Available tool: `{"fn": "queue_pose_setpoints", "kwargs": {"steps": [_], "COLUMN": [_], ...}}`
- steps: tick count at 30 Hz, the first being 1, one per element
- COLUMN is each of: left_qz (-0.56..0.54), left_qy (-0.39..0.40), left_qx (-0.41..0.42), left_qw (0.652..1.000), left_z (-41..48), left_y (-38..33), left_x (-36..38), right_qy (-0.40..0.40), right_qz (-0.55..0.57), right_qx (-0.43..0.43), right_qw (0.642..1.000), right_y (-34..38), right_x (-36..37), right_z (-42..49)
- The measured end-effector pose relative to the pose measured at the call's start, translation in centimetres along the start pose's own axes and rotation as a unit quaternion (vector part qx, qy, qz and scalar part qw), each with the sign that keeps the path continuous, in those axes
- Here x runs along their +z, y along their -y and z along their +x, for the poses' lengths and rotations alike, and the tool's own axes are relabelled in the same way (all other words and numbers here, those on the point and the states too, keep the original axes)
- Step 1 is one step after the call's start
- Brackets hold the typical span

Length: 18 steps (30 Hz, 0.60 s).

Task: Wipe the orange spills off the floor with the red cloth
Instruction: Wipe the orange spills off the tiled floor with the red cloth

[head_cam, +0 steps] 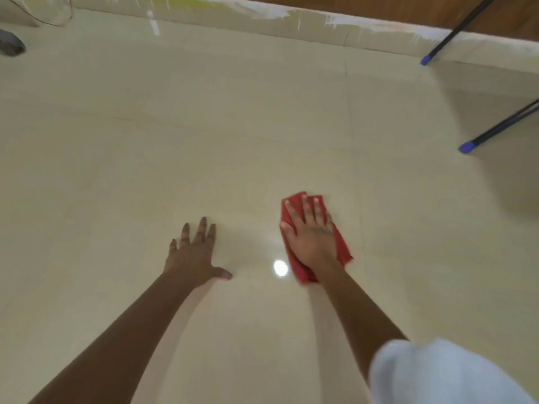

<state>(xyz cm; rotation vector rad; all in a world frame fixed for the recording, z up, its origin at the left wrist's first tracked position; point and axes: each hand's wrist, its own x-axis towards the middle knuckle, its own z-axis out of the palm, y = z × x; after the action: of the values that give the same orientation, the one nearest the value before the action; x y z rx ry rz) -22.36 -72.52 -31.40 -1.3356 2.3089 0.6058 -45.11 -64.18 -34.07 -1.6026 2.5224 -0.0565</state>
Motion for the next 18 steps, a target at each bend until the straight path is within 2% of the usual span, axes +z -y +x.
{"fn": "queue_pose_setpoints", "kwargs": {"steps": [2,4,6,9,12,14,15,18], "left_qz": [-0.014,-0.008,0.019,0.053,0.058,0.065,0.068,0.043], "left_qy": [-0.025,-0.034,-0.017,0.004,-0.008,-0.014,-0.013,-0.002], "left_qx": [-0.007,0.016,0.044,0.064,0.050,0.038,0.031,0.025], "left_qw": [1.000,0.999,0.999,0.997,0.997,0.997,0.997,0.999], "left_z": [-1.6,-4.5,-7.6,-11.2,-12.6,-13.3,-13.7,-15.2], "left_y": [-0.6,-0.8,0.0,1.0,0.6,-0.3,-0.5,-0.8], "left_x": [1.6,3.9,6.3,8.3,8.9,9.1,9.1,9.6], "right_qy": [0.011,0.008,-0.002,-0.015,-0.012,0.022,0.032,0.028], "right_qz": [0.008,0.013,0.017,0.014,0.009,0.031,0.033,0.029], "right_qx": [-0.050,-0.156,-0.211,-0.172,-0.034,0.007,-0.015,-0.181], "right_qw": [0.999,0.988,0.977,0.985,0.999,0.999,0.999,0.983], "right_y": [2.6,4.0,3.0,-1.8,-3.5,-1.3,0.5,4.8], "right_x": [0.5,1.6,3.0,2.7,1.2,0.8,1.1,2.8], "right_z": [-1.6,-7.5,-14.5,-18.5,-13.6,-11.0,-11.0,-17.4]}}
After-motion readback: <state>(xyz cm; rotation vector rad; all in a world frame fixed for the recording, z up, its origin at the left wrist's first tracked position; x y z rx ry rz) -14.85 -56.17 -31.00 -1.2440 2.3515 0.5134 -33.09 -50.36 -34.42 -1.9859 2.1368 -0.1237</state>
